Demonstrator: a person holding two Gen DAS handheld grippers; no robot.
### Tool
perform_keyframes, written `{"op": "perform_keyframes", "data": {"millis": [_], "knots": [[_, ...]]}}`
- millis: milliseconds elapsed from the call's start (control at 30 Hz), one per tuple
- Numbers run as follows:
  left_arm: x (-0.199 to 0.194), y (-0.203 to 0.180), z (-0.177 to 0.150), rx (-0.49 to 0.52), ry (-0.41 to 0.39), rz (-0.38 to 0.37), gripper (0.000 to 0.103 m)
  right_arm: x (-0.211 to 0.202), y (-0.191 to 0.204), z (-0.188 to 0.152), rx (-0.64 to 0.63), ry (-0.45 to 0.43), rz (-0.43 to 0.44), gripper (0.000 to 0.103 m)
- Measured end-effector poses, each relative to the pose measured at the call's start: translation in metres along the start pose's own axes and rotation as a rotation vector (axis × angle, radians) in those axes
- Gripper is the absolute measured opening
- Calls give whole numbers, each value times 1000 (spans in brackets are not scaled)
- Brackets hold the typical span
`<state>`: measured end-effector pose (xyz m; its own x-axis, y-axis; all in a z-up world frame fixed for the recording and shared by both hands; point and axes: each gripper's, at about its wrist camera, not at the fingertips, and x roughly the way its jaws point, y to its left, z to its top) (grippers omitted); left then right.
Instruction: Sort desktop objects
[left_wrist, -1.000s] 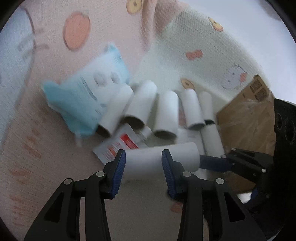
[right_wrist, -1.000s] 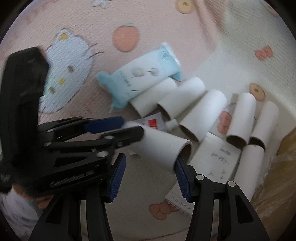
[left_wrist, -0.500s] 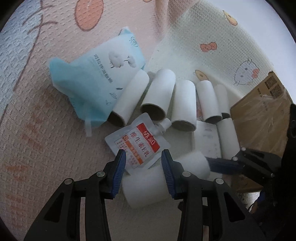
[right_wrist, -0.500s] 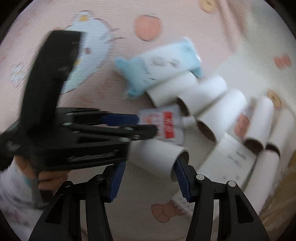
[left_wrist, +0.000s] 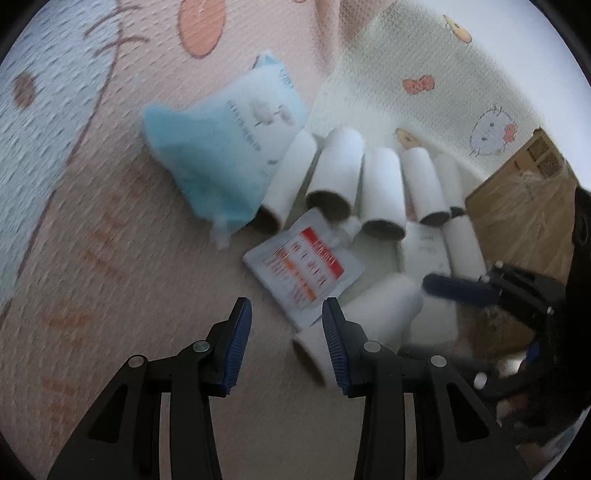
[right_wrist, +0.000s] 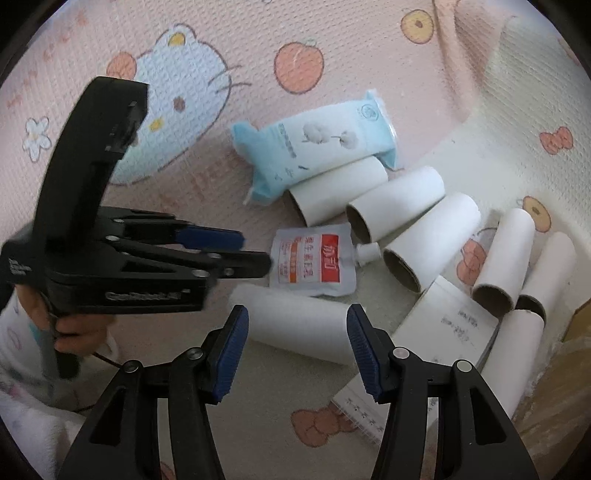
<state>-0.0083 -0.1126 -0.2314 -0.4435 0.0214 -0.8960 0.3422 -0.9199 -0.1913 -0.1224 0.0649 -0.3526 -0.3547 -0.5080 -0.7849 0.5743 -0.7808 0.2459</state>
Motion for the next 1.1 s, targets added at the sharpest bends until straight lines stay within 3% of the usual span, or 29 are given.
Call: {"op": "perform_keyframes", "data": {"millis": [100, 200, 300, 367, 433, 533, 767, 933, 1100], "knots": [[-3, 5, -11, 3, 17, 31, 43, -1, 5, -2, -30, -1, -18, 52], [-7, 7, -22, -24, 4, 8, 43, -4, 9, 0, -53, -9, -19, 52], [-8, 9, -29, -67, -21, -23, 32, -5, 5, 5, -46, -6, -32, 52], [-8, 10, -29, -78, -19, -56, 29, -6, -2, 7, 5, 1, 17, 50], [-8, 10, -28, -75, -16, -52, 29, -5, -6, 7, 45, 22, 34, 38], [-7, 10, -28, -76, -1, -37, 29, 7, -6, 4, 56, 96, -10, 34], [-9, 5, -14, -31, -40, -25, 29, 2, -1, 2, 65, 156, -6, 34], [-10, -5, -3, 12, -82, -30, 29, 2, 8, -2, 40, 255, -23, 34], [5, -5, -7, 10, -24, -58, 29, 11, 10, -8, 45, 305, -1, 34]]}}
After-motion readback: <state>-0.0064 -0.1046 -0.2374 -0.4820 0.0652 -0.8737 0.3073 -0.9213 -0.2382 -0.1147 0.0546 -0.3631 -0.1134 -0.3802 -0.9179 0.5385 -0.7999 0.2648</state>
